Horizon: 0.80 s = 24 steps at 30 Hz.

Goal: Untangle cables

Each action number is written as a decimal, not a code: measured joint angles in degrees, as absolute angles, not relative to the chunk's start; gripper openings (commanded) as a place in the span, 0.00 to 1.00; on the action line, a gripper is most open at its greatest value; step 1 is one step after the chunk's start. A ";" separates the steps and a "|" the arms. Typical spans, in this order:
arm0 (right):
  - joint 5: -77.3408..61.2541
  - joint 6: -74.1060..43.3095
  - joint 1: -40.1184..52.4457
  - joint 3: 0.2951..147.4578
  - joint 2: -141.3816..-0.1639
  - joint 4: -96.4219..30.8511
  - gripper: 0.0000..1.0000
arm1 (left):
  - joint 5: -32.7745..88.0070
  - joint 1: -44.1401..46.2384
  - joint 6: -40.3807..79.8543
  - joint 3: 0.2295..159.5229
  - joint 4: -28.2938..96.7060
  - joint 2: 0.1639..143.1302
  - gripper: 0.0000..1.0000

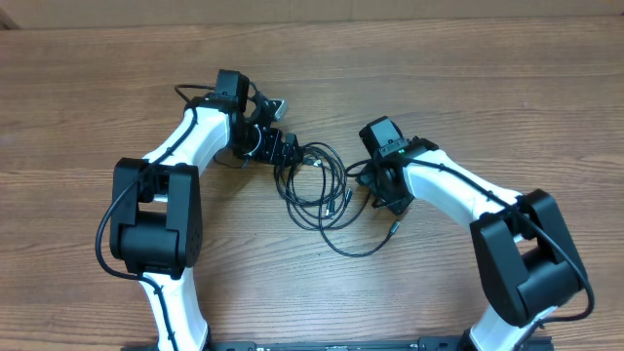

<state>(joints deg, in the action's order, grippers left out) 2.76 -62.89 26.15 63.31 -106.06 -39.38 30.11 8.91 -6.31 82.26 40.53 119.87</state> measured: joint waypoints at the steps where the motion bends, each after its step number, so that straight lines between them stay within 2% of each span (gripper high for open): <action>1: 1.87 -62.87 26.20 62.83 -105.78 -38.22 0.68 | 30.06 8.91 -6.31 82.26 40.53 119.87 0.92; 4: -0.27 -62.78 26.68 61.63 -105.03 -36.14 0.66 | 29.85 8.91 -6.26 82.26 40.53 119.87 0.87; 7: -2.22 -62.65 27.64 60.86 -104.55 -36.27 0.60 | 29.26 8.91 -5.93 82.26 40.69 119.87 0.76; 11: -4.80 -62.72 29.56 60.64 -104.40 -38.20 0.56 | 26.44 8.91 -5.96 82.24 41.12 119.87 0.73; 15: -7.07 -62.81 31.38 60.55 -104.36 -40.23 0.46 | 23.46 8.91 -5.82 82.26 41.78 119.81 0.57; 20: -9.69 -62.98 33.47 60.36 -104.36 -43.66 0.44 | 20.36 8.91 -5.87 82.26 42.09 119.72 0.58; 22: -10.66 -62.96 34.24 60.29 -104.36 -44.77 0.44 | 18.87 8.91 -5.43 82.28 42.28 119.59 0.66; 24: -11.44 -62.98 35.07 60.16 -104.36 -45.25 0.44 | 16.95 8.95 -4.36 82.46 42.44 119.37 0.69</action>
